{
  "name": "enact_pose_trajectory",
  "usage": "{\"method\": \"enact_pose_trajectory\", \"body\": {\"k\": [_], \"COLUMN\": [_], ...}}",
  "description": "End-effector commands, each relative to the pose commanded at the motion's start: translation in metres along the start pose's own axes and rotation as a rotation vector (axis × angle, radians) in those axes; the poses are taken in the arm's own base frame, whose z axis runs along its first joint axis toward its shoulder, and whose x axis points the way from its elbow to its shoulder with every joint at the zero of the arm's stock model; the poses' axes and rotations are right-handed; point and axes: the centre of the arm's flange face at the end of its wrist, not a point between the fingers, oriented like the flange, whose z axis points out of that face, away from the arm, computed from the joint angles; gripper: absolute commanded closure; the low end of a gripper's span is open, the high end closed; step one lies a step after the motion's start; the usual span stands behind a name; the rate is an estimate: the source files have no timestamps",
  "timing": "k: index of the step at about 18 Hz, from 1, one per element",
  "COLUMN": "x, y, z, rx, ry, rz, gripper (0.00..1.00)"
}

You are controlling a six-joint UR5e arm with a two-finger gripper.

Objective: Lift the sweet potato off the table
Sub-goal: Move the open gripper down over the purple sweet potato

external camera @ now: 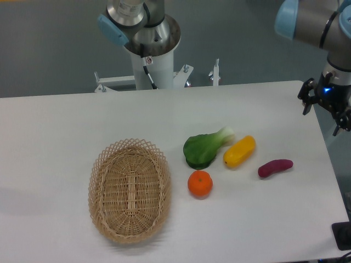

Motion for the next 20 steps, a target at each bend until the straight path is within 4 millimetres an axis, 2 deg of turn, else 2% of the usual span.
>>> {"method": "enact_pose_trajectory", "body": {"k": [6, 11, 15, 17, 20], "x": [0.001, 0.003, -0.002, -0.003, -0.006], "y": [0.000, -0.004, -0.024, -0.037, -0.037], "z": [0.005, 0.021, 0.051, 0.077, 0.107], "rx": [0.004, 0.017, 0.041, 0.036, 0.029], "ry": [0.007, 0.031, 0.045, 0.028, 0.025], "rz": [-0.002, -0.003, -0.041, -0.020, 0.007], "gripper": [0.00, 0.00, 0.00, 0.00, 0.00]}}
